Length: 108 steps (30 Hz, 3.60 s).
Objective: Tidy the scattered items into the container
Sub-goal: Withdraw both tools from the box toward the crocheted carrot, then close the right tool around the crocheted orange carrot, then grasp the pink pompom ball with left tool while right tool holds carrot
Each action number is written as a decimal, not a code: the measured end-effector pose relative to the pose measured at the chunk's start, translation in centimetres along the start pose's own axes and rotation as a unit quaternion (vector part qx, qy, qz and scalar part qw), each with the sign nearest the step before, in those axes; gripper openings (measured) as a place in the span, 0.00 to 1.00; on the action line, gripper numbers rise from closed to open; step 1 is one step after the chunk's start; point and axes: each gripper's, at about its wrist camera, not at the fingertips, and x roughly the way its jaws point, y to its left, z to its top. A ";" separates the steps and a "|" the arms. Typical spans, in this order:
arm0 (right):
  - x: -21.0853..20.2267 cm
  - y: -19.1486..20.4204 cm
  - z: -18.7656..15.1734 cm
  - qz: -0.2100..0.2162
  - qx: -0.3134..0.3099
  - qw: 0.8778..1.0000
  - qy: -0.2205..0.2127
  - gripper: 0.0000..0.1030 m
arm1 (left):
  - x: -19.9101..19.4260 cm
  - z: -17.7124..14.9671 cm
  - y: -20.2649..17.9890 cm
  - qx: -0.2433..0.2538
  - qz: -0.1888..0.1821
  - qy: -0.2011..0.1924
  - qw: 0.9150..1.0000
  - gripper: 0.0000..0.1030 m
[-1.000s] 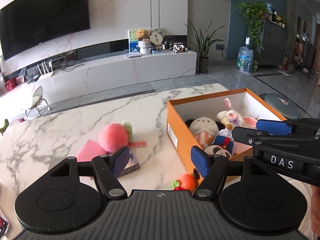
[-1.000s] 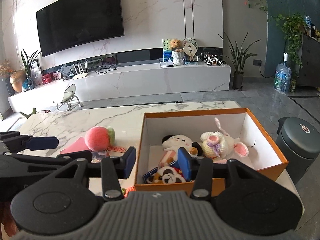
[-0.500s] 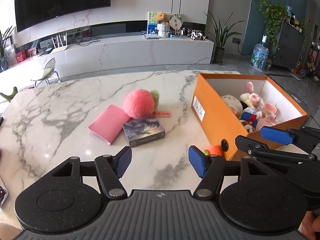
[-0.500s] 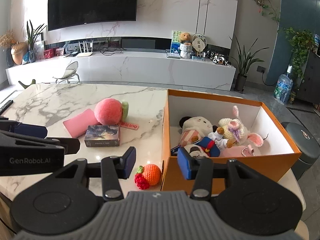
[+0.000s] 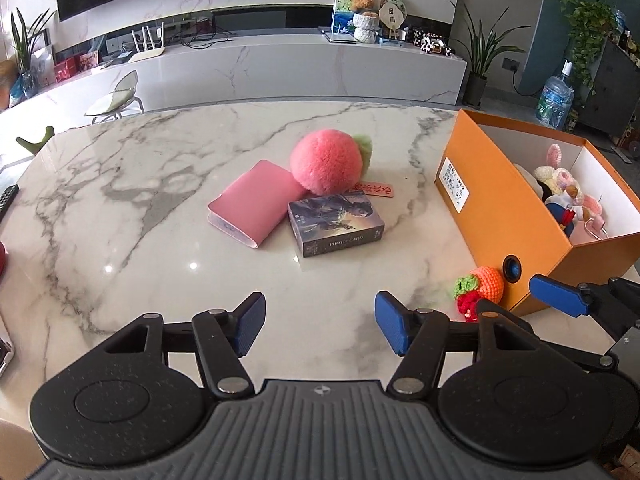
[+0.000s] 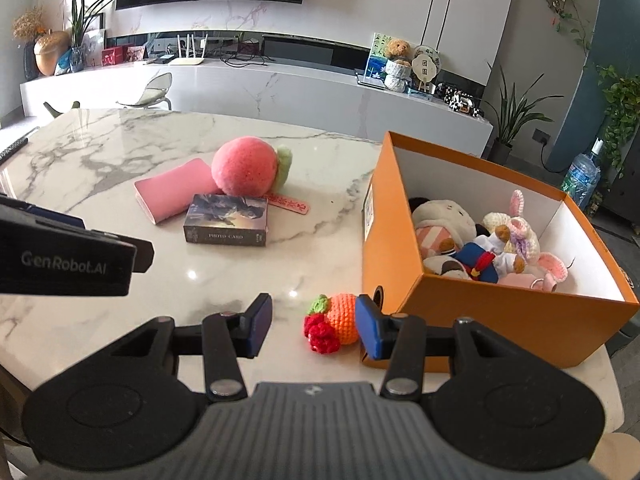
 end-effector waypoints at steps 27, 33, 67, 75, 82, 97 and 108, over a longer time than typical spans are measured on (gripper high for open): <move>5.7 2.2 -0.3 0.023 -0.043 0.998 0.047 0.00 | 4.5 0.6 0.1 0.013 0.009 0.056 0.998 0.69; 5.5 2.1 -0.1 -0.002 -0.047 0.998 0.039 0.06 | 4.3 0.7 0.5 0.007 0.008 0.053 0.999 0.69; 7.9 4.7 0.3 -0.101 -0.183 0.978 0.022 0.45 | 6.6 0.7 1.5 -0.002 0.006 0.076 0.997 0.69; 9.4 5.4 -0.8 -0.151 -0.227 0.961 0.046 0.47 | 6.3 0.7 2.1 -0.009 0.006 0.073 0.997 0.69; 9.8 5.5 -1.2 -0.164 -0.247 0.954 0.045 0.41 | 6.1 0.7 2.3 -0.012 0.006 0.070 0.997 0.69; 8.4 2.6 4.5 -0.030 -0.085 0.996 0.008 0.40 | 7.1 4.3 2.8 0.001 -0.007 0.027 1.000 0.69; 12.4 0.2 9.8 0.017 -0.014 1.000 0.006 0.40 | 10.4 8.8 2.3 0.015 -0.018 0.006 1.000 0.77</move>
